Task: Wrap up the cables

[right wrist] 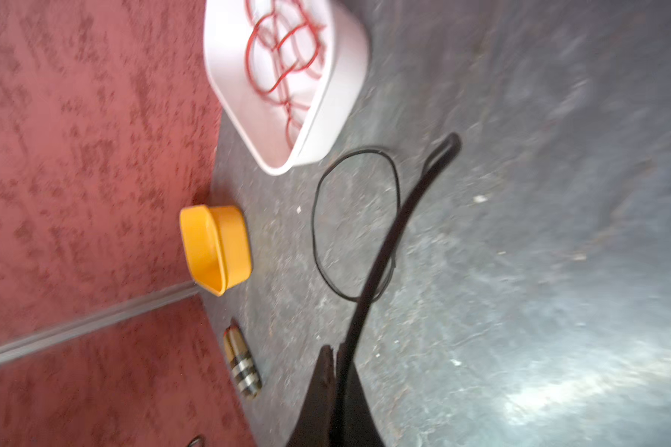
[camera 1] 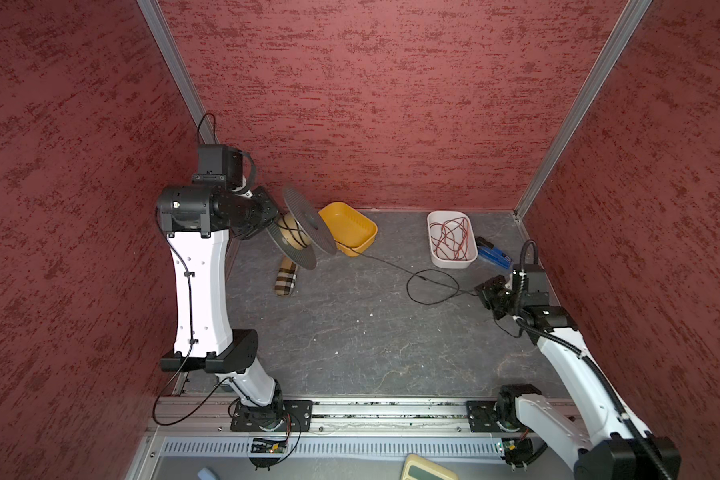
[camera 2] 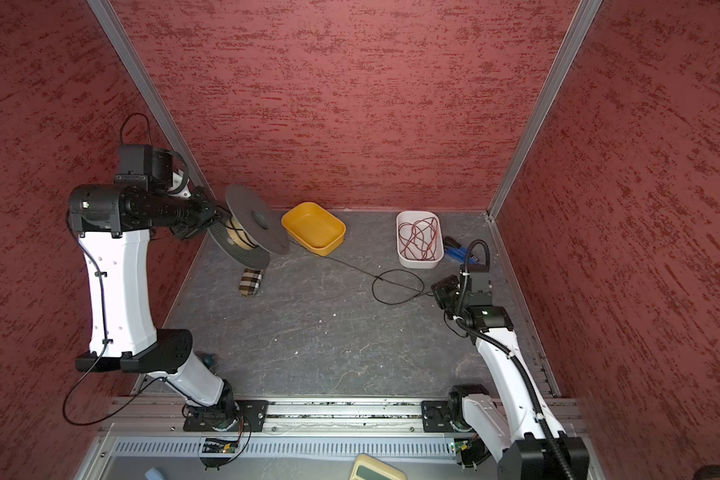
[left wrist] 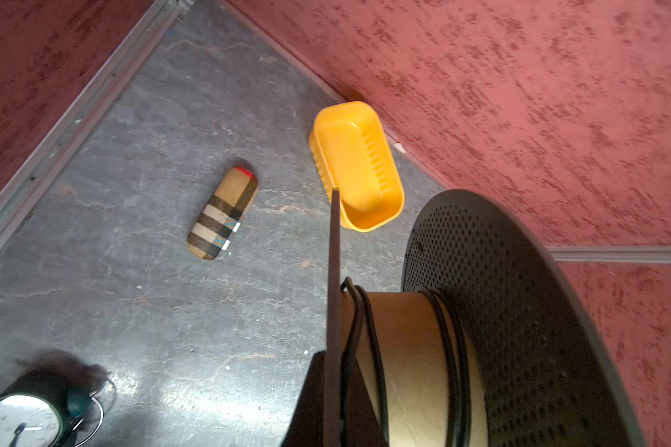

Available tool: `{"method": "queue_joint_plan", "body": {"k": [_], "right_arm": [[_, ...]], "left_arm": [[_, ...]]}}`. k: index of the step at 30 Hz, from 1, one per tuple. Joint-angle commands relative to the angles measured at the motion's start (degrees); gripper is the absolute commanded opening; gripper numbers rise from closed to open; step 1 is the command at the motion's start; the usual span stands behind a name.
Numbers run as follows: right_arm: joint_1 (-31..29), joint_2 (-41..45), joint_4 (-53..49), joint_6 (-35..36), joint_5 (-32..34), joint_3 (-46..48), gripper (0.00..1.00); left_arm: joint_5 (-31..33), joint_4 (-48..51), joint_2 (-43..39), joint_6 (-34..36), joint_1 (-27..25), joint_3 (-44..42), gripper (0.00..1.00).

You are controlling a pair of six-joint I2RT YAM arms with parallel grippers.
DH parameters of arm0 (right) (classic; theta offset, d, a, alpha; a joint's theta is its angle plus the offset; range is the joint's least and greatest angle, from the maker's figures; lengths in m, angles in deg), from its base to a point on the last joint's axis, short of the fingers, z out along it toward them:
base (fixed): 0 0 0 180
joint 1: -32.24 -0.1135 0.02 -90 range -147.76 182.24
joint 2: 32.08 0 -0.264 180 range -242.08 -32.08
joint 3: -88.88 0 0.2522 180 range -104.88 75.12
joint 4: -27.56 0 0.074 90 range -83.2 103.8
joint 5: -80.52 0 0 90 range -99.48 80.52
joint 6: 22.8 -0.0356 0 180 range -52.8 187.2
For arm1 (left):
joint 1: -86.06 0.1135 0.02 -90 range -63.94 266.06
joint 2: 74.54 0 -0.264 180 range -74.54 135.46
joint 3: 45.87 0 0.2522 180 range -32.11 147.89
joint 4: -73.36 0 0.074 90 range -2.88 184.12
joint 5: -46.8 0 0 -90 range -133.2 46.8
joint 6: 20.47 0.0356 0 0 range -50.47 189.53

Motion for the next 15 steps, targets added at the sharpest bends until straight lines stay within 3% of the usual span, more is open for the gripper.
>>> {"method": "queue_joint_plan", "body": {"k": [1,8,11,15], "right_arm": [[1.5,0.8,-11.6,8.7,8.3,-5.6,0.0],[5.0,-0.2,-17.5,15.9,21.4,-15.1,0.01],[5.4,-1.4,-16.3,17.8,20.1,-16.2,0.04],[5.0,-1.9,-12.4,21.5,13.8,-14.0,0.25]], "left_arm": [[4.4,1.3,0.9,1.4,2.7,2.4,0.0],[10.8,4.5,2.5,4.1,7.4,1.3,0.0],[9.5,4.0,2.5,4.9,8.8,1.1,0.0],[6.5,2.2,2.1,4.1,5.3,-1.2,0.0]]}}
